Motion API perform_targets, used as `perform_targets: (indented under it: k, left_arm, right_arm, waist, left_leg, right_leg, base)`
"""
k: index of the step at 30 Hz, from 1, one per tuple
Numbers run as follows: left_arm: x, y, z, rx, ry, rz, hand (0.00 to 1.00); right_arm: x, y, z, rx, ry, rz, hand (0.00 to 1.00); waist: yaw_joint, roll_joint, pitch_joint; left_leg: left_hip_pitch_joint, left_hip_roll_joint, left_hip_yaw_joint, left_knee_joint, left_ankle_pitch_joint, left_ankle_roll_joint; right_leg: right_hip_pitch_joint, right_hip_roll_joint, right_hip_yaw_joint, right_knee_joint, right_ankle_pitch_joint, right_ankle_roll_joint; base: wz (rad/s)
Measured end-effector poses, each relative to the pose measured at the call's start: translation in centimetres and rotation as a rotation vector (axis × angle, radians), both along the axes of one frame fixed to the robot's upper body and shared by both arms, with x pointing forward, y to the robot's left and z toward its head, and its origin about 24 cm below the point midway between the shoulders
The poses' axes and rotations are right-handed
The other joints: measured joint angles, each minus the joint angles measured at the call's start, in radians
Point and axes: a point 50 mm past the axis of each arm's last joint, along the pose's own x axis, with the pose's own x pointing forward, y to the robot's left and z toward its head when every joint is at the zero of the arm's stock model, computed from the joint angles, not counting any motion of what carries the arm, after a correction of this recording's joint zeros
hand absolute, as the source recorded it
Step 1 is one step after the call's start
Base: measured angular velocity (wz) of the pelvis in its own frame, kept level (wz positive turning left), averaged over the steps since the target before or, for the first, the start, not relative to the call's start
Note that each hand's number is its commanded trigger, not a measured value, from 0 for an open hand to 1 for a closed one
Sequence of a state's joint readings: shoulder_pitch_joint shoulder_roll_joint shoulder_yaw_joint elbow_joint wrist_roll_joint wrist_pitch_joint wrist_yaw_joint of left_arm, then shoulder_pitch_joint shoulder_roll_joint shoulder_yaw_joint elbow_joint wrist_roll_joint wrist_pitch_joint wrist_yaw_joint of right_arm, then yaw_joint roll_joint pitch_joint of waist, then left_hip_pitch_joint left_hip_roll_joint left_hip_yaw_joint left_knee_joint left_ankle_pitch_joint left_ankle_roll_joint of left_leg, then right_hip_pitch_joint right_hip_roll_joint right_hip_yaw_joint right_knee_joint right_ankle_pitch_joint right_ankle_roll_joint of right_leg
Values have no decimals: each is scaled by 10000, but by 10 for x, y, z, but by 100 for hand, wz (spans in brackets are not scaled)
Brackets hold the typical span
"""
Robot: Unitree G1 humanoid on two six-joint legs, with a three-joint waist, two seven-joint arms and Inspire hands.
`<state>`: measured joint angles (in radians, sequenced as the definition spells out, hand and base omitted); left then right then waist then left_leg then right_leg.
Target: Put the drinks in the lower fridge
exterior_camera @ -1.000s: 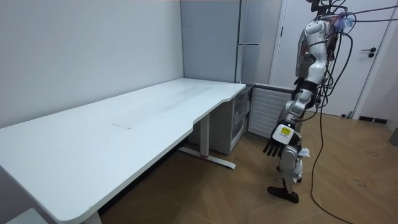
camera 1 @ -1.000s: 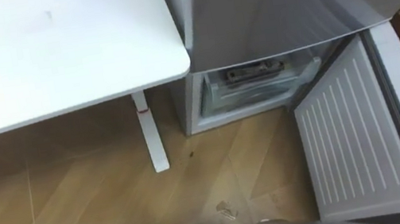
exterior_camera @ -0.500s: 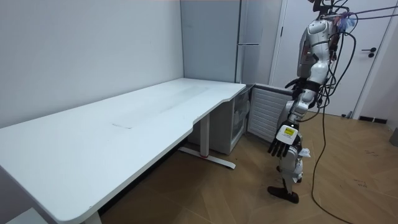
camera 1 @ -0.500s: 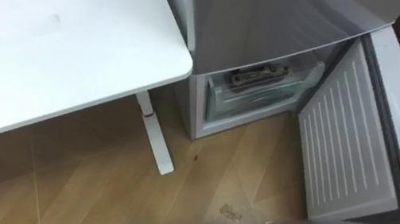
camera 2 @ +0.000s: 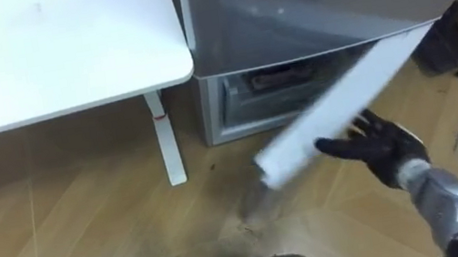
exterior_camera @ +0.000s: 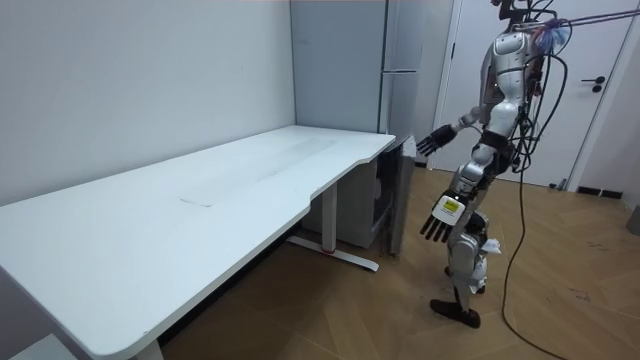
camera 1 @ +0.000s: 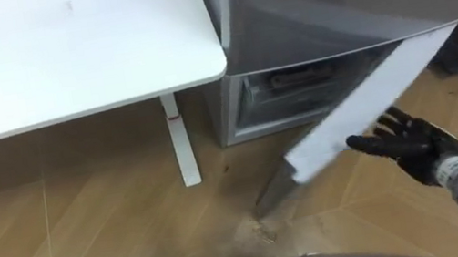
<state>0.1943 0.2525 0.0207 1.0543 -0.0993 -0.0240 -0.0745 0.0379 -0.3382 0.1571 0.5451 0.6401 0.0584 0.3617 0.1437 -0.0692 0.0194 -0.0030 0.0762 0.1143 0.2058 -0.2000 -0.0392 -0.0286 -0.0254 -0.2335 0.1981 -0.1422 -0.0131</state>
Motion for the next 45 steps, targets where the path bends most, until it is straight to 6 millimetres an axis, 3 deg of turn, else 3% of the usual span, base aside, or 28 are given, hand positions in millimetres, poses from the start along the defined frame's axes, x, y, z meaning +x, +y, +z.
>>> perform_targets:
  k: [1,3,4,8,13,15,19,22,25,30,32,35,45]
  left_arm:
    - [0,-1,-1,-5,70,-88,0]
    - [-1,-5,-3,-73,329,-402,0]
    - [-2,-7,-4,-98,385,-444,0]
    - [-15,-11,-7,-16,1147,-520,0]
    - [-14,-13,-8,-15,1280,-714,0]
    - [-8,-14,-8,-54,1241,-760,0]
    - [-11,-13,-8,-123,1258,-622,0]
    - [-14,-11,-7,-121,1233,-285,0]
    - [-14,-9,-7,-81,1210,-131,0]
    - [-14,-12,-7,7,929,185,0]
    - [-16,-11,-7,147,913,155,0]
    - [-17,-11,-7,361,930,131,0]
    - [-46,-11,-11,673,1926,331,0]
  right_arm:
    - [9,16,5,333,-393,608,0]
    - [36,70,23,1616,-1589,2624,0]
    - [39,77,24,1689,-1614,2559,0]
    - [33,75,17,1796,-1218,2707,0]
    - [25,85,9,1929,-828,3405,0]
    - [18,80,-1,1765,-342,3565,0]
    - [10,70,-8,1255,-31,3671,0]
    - [-7,54,-23,653,791,3454,0]
    - [-29,32,-45,-182,2113,3085,0]
    - [-88,-4,-75,-1026,4688,1492,0]
    - [-109,-9,-82,-1168,5464,1203,0]
    - [-137,-14,-89,-1311,6548,655,0]
    - [-170,-9,-97,-249,7496,-2389,0]
  waist:
    - [31,30,7]
    - [124,156,-39]
    - [208,187,-61]
    - [254,263,-58]
    - [244,324,-62]
    - [205,286,-102]
    - [183,280,-116]
    - [152,225,-159]
    - [-42,193,-171]
    - [-278,210,-149]
    - [-291,255,-107]
    - [-333,235,-105]
    - [-633,266,-108]
  left_leg:
    - [-4,12,-33,2,1,-13]
    - [-51,10,-277,10,4,-41]
    - [-61,-1,-338,15,6,-44]
    - [-82,-8,-403,10,7,-45]
    - [-116,-63,-604,13,7,-45]
    - [-232,-141,-833,82,10,-39]
    - [-249,-183,-877,73,13,-31]
    - [-207,-203,-900,82,13,-30]
    - [-201,-222,-1015,144,13,-30]
    - [-161,-227,-994,145,13,-29]
    - [-142,-214,-953,136,12,-29]
    - [-123,-212,-945,109,12,-28]
    - [308,-202,-889,-95,10,-28]
  right_leg:
    - [19,23,-14,-22,1,-6]
    - [154,46,-204,-191,11,-21]
    - [185,40,-237,-229,11,-21]
    - [237,27,-335,-272,11,-16]
    - [312,-16,-495,-311,-17,25]
    - [333,-89,-713,-316,-53,63]
    - [347,-126,-743,-317,-77,102]
    - [500,-127,-782,-450,-86,116]
    - [578,-140,-867,-456,-86,117]
    - [648,-150,-908,-475,-102,141]
    - [643,-135,-857,-472,-110,137]
    - [649,-130,-843,-470,-110,137]
    - [1047,-85,-752,-641,-117,149]
  base:
    - [13]
    - [31]
    - [26]
    - [6]
    - [13]
    - [28]
    - [7]
    - [9]
    - [11]
    - [4]
    - [-6]
    - [-1]
    - [-1]
